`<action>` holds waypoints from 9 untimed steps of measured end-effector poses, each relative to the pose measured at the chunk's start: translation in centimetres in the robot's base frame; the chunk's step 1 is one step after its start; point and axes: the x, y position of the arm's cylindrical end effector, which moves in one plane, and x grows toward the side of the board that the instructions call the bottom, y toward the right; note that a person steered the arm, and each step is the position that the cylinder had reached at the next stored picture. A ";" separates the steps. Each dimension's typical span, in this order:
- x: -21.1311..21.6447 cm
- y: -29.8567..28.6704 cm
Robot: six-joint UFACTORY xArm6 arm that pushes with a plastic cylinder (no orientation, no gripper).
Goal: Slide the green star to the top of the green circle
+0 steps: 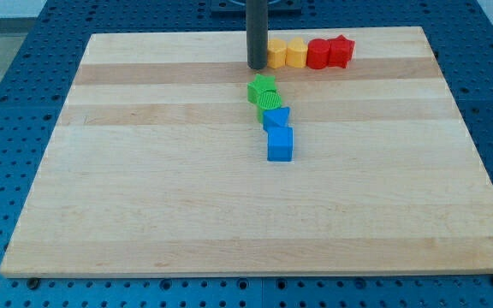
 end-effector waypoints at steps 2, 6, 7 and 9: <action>1.3 -2.1; 4.1 -5.5; 4.3 -4.2; 4.6 -3.0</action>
